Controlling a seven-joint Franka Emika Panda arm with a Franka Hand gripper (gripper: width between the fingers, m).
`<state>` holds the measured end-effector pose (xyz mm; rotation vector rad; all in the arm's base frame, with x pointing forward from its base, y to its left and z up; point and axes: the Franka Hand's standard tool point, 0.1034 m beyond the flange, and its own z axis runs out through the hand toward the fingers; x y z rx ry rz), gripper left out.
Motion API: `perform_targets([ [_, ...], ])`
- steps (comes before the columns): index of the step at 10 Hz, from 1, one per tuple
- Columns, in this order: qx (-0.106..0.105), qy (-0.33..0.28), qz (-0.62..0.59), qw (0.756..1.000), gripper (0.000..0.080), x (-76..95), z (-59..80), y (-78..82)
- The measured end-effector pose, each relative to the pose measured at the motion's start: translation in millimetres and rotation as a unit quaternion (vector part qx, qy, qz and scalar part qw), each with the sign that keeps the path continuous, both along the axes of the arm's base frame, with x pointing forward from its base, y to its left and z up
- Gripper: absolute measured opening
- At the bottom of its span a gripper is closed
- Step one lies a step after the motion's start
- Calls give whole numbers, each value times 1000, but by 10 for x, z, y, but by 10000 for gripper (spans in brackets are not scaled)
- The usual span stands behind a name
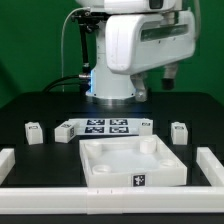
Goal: Assemble one leg
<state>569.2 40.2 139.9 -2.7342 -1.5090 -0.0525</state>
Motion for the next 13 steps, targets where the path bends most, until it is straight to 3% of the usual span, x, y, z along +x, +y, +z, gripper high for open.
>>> perform_targets([
  [1, -2, 11, 40, 999, 650, -149, -165, -93],
  [4, -16, 54, 140, 988, 650, -419, -637, -163],
  [8, -16, 51, 144, 988, 650, -380, -604, -168],
  [11, 11, 46, 270, 962, 650, -692, -718, -415],
  [13, 15, 40, 325, 945, 650, -821, -804, -496],
])
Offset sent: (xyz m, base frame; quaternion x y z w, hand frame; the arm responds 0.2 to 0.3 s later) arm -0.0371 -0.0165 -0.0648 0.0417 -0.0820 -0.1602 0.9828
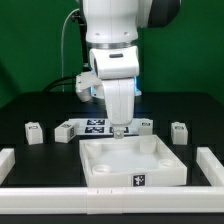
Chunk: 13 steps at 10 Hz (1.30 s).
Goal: Assemble one leg
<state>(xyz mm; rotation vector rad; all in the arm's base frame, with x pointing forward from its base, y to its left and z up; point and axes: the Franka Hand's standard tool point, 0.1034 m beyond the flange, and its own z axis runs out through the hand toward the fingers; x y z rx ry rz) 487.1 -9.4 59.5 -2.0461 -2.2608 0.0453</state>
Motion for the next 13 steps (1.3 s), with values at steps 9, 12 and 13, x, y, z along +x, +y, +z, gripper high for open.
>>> perform_targets([
  [9, 14, 52, 43, 998, 650, -364, -392, 27],
  [12, 16, 58, 30, 998, 650, -368, -476, -61],
  [13, 15, 57, 27, 998, 646, -364, -467, -66],
])
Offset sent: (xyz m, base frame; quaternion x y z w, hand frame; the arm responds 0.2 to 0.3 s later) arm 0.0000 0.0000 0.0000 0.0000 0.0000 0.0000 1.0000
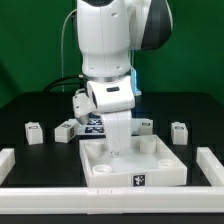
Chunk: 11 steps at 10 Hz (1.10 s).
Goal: Assemble one leg
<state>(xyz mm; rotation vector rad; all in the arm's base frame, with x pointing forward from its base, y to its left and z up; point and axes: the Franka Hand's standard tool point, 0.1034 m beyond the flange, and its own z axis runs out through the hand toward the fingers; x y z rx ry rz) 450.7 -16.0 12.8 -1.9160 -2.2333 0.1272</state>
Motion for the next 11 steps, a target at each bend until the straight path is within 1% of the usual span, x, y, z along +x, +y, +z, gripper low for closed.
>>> perform_targets([
  [1, 0, 1, 0, 1000, 646, -4, -6, 0],
  [2, 0, 1, 0, 1000, 484, -5, -6, -1],
  [3, 0, 1, 0, 1000, 301, -5, -7, -1],
  [4, 0, 1, 0, 1000, 301, -6, -7, -2],
  [5, 0, 1, 0, 1000, 120, -5, -7, -2],
  [6, 0, -3, 0, 1000, 74, 14, 5, -5],
  [11, 0, -4, -1, 1000, 74, 19, 6, -6],
])
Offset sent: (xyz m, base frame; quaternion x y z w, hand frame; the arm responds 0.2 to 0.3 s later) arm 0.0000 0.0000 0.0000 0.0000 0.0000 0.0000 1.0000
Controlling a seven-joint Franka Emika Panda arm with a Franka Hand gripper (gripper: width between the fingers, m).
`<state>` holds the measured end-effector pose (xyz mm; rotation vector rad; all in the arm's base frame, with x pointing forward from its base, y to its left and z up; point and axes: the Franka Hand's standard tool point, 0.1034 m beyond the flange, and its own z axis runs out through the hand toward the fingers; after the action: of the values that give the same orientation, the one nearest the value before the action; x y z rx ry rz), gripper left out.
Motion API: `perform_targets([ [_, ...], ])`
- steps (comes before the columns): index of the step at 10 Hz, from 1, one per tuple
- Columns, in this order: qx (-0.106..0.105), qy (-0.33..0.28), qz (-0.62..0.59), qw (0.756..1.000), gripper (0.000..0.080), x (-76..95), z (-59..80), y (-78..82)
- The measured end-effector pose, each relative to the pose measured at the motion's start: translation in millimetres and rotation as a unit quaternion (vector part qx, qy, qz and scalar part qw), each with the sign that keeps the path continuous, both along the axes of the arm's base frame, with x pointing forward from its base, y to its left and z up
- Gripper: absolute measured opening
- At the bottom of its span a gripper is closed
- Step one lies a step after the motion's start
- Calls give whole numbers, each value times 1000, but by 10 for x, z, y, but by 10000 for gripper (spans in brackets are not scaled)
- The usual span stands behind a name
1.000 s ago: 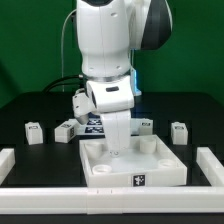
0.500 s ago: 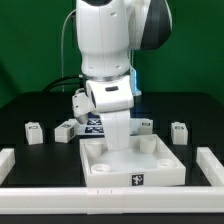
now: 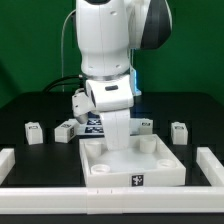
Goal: Assemble one leg
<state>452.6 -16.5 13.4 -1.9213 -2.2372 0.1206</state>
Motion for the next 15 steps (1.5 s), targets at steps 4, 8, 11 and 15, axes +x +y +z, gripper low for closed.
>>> perform_targets([
  [4, -12, -2, -66, 998, 74, 37, 1, 100],
  [8, -4, -12, -75, 997, 74, 181, -11, 364],
  [11, 1, -18, -87, 996, 74, 282, -8, 685],
  [15, -11, -22, -102, 994, 73, 363, -5, 683],
])
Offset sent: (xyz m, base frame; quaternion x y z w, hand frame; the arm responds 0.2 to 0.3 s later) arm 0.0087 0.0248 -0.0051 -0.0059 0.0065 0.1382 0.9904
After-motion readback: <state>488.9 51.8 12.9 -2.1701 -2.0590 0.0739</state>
